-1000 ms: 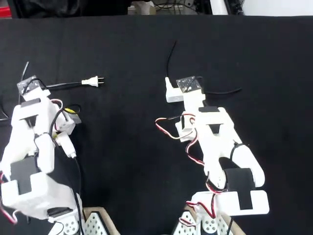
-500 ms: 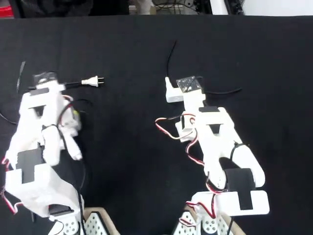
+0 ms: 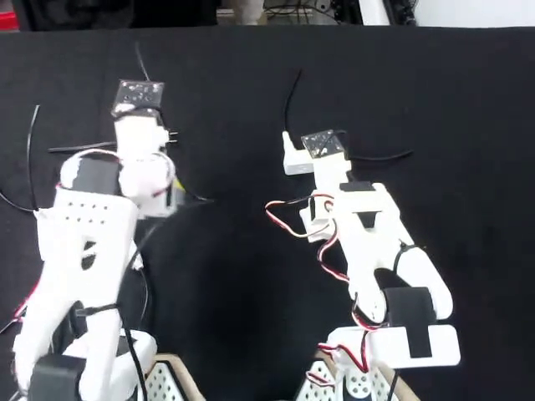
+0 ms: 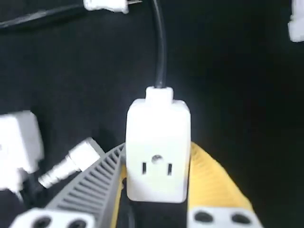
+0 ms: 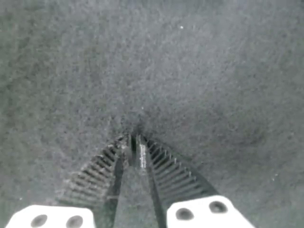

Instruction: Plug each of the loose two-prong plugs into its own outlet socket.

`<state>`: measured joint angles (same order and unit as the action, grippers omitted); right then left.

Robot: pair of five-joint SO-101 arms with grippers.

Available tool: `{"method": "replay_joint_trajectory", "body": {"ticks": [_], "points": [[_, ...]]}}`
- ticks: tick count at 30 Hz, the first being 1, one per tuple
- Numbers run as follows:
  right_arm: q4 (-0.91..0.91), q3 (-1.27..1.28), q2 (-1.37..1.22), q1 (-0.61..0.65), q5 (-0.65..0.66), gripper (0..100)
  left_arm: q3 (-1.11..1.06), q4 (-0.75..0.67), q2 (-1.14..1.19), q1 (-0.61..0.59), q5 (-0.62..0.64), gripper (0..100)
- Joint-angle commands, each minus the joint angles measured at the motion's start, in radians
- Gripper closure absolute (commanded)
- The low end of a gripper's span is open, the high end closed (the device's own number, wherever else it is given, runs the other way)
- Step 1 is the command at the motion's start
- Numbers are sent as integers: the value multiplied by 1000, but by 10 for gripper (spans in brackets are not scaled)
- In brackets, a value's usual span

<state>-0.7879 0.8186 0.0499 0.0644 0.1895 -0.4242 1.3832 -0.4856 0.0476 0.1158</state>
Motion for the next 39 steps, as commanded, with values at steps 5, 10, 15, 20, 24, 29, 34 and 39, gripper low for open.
{"method": "replay_joint_trajectory", "body": {"ticks": [5,10,15,20,24,29,34,39], "points": [[12,-35,-5,9,6,959,157,52,328,96,350,946],[-5,-35,-5,8,6,959,269,107,563,159,503,945],[-6,-35,-5,8,6,959,360,224,723,154,532,945],[-6,-35,-5,8,6,959,453,370,798,125,434,870],[-6,-33,-5,9,6,959,499,376,781,77,384,834],[-8,-33,-5,9,6,959,501,376,721,96,373,833],[-8,-33,-5,9,6,959,475,376,667,148,411,832],[-8,-33,-5,9,6,959,484,376,664,182,512,784]]}}
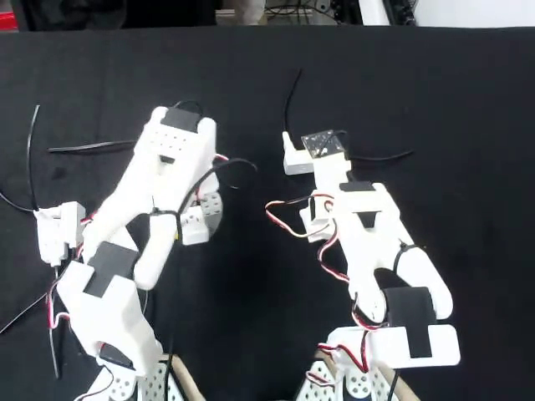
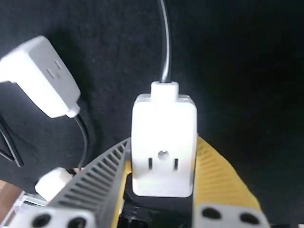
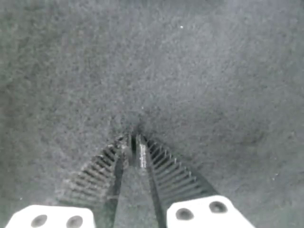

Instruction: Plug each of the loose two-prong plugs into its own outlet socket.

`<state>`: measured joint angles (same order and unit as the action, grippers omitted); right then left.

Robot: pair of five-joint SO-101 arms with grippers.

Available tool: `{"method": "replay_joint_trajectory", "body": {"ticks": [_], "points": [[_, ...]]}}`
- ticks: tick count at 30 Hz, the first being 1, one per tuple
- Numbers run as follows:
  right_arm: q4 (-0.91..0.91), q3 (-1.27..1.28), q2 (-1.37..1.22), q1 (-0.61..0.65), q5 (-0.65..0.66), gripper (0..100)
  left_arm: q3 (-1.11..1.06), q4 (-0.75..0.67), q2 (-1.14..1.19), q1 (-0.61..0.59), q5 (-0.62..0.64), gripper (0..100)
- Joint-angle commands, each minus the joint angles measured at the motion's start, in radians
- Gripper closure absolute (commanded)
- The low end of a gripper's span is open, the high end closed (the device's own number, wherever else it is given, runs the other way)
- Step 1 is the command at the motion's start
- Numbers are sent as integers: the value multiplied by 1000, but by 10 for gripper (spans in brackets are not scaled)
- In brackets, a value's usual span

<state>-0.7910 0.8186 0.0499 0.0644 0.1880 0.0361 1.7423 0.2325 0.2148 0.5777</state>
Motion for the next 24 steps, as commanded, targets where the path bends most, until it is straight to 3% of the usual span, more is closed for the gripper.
{"method": "replay_joint_trajectory", "body": {"ticks": [1,8,12,15,24], "points": [[-5,-33,-5,9,8,959,24,17,-58,19,44,775],[-5,-33,-5,9,8,959,50,15,-54,-41,-29,770],[-5,-33,-5,9,8,959,51,17,-63,-105,-203,770],[-3,-27,-4,9,8,959,56,15,-63,-136,-471,769],[-3,-24,-2,9,8,959,104,-66,-60,-197,-1608,770]]}}
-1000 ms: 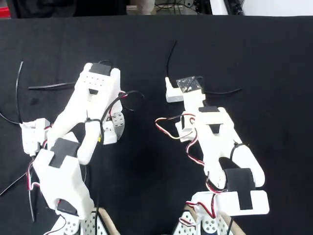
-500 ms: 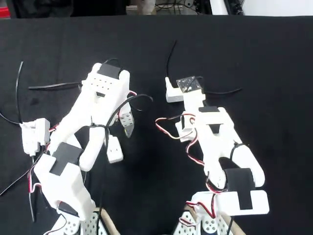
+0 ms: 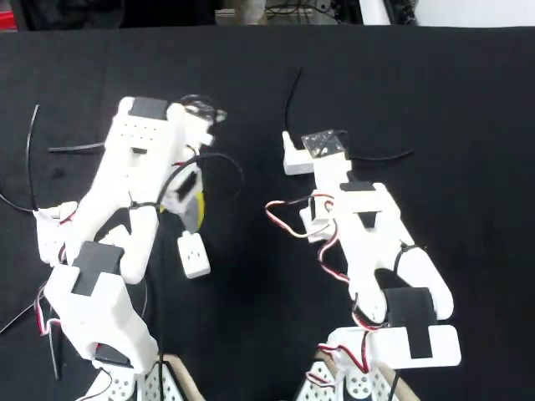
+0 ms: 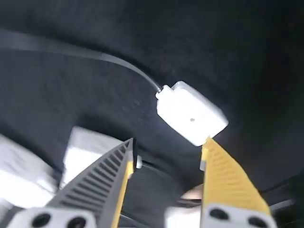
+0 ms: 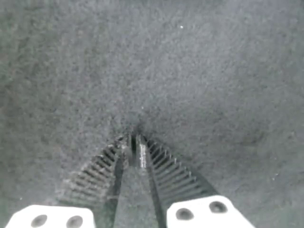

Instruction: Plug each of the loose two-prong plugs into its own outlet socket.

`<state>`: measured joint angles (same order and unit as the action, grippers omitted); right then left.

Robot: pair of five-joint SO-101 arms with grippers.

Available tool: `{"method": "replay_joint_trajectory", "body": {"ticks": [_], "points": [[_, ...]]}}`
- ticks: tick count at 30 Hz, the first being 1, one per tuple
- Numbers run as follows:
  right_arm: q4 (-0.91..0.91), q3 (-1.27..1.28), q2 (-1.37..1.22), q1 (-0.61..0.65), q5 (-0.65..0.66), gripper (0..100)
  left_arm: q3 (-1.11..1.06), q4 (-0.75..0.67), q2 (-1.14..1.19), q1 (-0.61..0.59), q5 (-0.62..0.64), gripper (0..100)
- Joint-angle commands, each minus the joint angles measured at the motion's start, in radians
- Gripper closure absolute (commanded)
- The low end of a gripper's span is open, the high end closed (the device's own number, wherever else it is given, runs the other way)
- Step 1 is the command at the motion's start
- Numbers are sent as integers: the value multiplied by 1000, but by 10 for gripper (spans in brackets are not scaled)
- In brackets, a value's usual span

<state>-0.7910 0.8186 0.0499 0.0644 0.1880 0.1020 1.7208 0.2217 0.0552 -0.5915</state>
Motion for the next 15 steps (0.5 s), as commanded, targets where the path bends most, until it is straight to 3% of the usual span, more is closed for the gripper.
{"method": "replay_joint_trajectory", "body": {"ticks": [1,4,10,15], "points": [[-3,-24,-2,9,8,959,21,-68,-43,-50,-577,770],[-2,-24,-2,9,8,959,-56,-140,-52,-65,-885,770],[-2,-24,-2,9,8,959,-194,-135,-126,-65,-1097,770],[3,-27,-4,9,8,959,-476,-417,-269,-21,-1151,766]]}}
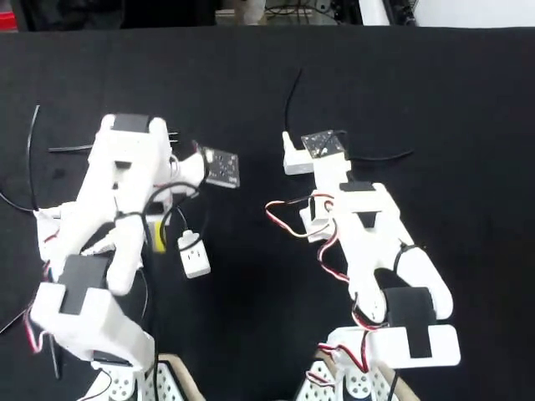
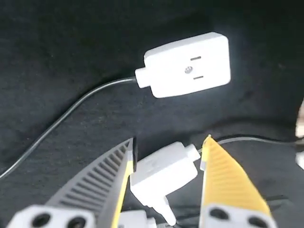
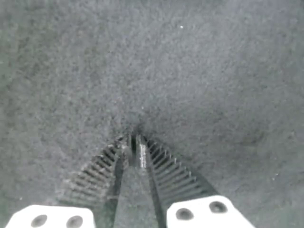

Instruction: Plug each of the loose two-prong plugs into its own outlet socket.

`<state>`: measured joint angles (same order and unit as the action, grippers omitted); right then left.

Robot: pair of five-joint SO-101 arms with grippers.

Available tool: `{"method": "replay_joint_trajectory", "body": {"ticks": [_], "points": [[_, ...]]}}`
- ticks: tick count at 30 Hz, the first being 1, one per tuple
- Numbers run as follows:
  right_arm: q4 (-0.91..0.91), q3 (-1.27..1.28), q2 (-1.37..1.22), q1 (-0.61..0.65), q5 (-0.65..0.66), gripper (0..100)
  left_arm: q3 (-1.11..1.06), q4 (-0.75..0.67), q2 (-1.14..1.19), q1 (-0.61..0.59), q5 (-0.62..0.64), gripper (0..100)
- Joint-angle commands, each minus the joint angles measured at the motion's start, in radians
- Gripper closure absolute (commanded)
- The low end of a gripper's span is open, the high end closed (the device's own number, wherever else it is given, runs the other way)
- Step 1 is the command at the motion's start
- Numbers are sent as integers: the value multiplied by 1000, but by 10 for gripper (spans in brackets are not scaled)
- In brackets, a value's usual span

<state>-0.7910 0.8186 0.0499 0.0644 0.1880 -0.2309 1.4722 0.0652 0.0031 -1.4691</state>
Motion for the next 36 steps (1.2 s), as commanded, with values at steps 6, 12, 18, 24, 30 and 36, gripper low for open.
{"method": "replay_joint_trajectory", "body": {"ticks": [6,12,18,24,30,36], "points": [[21,-25,-5,9,9,959,-610,-663,-330,71,-413,766],[23,-25,-5,9,9,959,-826,-806,-511,147,-417,765],[23,-25,-5,9,9,959,-840,-806,-537,211,-397,769],[20,-25,-5,11,35,959,-828,-786,-548,289,-29,764],[20,-25,-5,11,35,959,-812,-793,-548,335,278,764],[18,-25,-5,11,35,959,-780,-792,-539,360,542,764]]}}
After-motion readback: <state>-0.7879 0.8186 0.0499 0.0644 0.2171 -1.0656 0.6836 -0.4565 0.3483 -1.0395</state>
